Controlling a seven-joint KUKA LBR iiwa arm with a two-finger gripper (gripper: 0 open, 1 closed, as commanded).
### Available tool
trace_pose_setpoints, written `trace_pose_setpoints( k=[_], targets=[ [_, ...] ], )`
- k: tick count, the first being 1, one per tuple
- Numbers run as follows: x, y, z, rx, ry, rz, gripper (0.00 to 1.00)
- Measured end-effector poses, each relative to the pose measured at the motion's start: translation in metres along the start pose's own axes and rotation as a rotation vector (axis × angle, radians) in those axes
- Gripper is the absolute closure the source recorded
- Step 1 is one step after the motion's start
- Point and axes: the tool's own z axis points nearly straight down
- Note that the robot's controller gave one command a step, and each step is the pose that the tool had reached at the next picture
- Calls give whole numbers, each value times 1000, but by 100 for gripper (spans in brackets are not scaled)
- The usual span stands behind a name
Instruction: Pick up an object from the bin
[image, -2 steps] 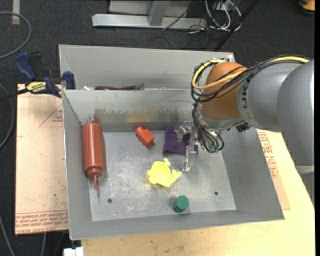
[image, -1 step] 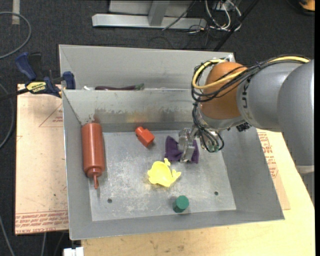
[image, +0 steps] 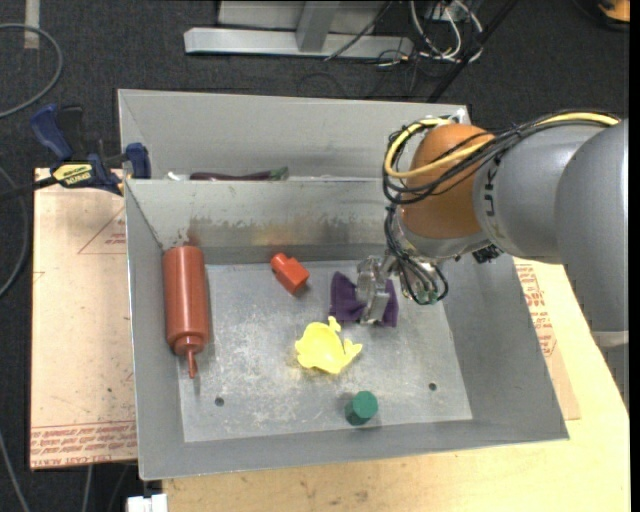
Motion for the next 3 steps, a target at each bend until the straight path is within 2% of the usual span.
trace_pose_setpoints(
  k=[1, 2, 3],
  targets=[
    [6, -3, -119, -1, -4, 6, 100],
    [6, -3, -119, -1, -4, 6, 100],
    [9, -2, -154, -1, 5, 30, 100]
  ],
)
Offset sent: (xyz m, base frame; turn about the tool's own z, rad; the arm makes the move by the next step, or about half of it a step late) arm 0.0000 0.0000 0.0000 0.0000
